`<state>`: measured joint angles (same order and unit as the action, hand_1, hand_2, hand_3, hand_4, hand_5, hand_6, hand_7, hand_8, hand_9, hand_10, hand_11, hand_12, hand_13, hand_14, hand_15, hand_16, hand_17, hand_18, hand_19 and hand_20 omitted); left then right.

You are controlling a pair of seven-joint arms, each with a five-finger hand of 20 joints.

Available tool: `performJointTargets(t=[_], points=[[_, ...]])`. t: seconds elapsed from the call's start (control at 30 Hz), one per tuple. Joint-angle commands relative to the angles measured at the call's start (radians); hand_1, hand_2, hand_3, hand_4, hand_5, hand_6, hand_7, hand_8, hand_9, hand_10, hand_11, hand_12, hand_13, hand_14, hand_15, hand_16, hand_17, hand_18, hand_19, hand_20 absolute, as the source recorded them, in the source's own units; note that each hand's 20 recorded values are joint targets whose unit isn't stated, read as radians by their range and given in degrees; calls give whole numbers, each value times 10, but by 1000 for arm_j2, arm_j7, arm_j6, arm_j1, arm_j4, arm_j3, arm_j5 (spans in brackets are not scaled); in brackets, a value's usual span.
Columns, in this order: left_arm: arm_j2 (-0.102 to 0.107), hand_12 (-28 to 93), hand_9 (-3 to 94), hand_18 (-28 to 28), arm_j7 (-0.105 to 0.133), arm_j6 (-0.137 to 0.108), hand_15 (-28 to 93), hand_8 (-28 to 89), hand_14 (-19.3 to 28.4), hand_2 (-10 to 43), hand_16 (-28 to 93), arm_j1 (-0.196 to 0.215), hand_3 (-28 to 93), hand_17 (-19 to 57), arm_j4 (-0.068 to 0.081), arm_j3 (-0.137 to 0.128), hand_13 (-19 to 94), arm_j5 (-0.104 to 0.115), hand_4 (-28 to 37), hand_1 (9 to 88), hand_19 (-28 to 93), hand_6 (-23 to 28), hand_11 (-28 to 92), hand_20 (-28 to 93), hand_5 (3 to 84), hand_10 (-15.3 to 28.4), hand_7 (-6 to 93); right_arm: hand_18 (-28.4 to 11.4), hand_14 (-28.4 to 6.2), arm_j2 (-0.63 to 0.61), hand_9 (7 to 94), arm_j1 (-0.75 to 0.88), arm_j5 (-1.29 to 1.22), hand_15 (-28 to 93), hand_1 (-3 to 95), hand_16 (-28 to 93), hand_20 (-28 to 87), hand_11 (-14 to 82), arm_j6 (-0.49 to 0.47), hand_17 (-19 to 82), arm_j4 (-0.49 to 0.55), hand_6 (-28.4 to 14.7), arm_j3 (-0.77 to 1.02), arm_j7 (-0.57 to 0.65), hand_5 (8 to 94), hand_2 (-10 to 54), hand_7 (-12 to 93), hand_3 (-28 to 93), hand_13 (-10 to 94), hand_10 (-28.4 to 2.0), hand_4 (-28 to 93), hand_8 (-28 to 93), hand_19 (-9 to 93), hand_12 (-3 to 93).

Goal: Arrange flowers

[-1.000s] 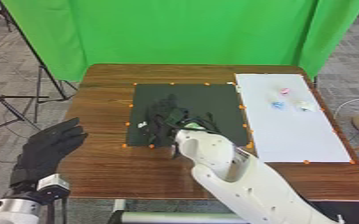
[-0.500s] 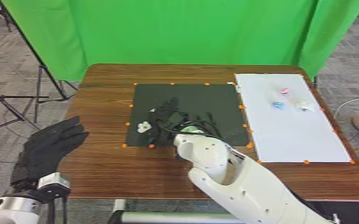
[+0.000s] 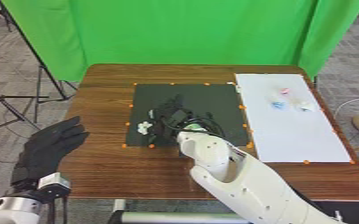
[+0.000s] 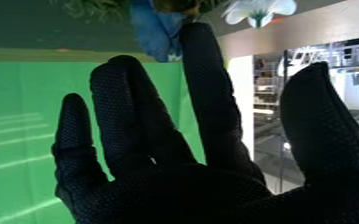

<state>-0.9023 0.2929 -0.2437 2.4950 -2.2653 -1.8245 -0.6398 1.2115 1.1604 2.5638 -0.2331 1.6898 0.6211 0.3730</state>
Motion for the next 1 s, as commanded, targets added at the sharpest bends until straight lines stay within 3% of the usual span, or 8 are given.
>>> performJointTargets(t=[0.03, 0.17, 0.53, 0.67, 1.0], points=[[-11, 86, 382, 213, -1, 0, 573, -81, 284, 51, -123, 26, 830, -95, -5, -3, 276, -1, -120, 274, 575, 138, 349, 115, 458, 225, 124, -284, -282, -45, 467, -45, -27, 787, 105, 133, 406, 284, 156, -30, 15, 6, -43, 55, 663, 109, 193, 820, 259, -255, -251, -154, 614, 183], [-12, 86, 382, 213, -2, 0, 573, -81, 284, 51, -124, 33, 831, -95, -7, -5, 276, -1, -120, 274, 575, 138, 349, 116, 458, 225, 124, -284, -283, -63, 512, -78, -28, 775, 134, 150, 439, 255, 182, -4, 29, 8, -62, 80, 703, 84, 174, 812, 286, -257, -248, -141, 593, 178], [-13, 86, 382, 213, 8, -10, 573, -81, 284, 51, -123, 44, 831, -95, -13, -4, 276, 0, -120, 275, 575, 138, 348, 116, 458, 225, 125, -284, -284, -80, 519, -104, -47, 772, 148, 157, 470, 253, 190, 4, 38, 8, -56, 82, 711, 66, 174, 816, 288, -256, -249, -142, 577, 177], [-5, 86, 382, 213, 36, -24, 573, -81, 284, 52, -123, 59, 830, -95, -16, 2, 276, 9, -120, 276, 575, 137, 348, 116, 458, 226, 125, -284, -284, -125, 520, -150, -109, 773, 142, 157, 478, 255, 202, 5, 51, -3, -52, 114, 691, 72, 173, 818, 289, -255, -247, -140, 572, 178], [19, 87, 382, 213, 78, -41, 573, -81, 284, 52, -123, 75, 829, -95, -18, 6, 276, 22, -120, 275, 576, 137, 348, 116, 458, 225, 125, -284, -268, -353, 517, -143, -306, 779, 170, 149, 475, 287, 161, 36, 44, -58, 172, 202, 559, 49, 165, 850, 329, -247, -238, -129, 608, 191]])
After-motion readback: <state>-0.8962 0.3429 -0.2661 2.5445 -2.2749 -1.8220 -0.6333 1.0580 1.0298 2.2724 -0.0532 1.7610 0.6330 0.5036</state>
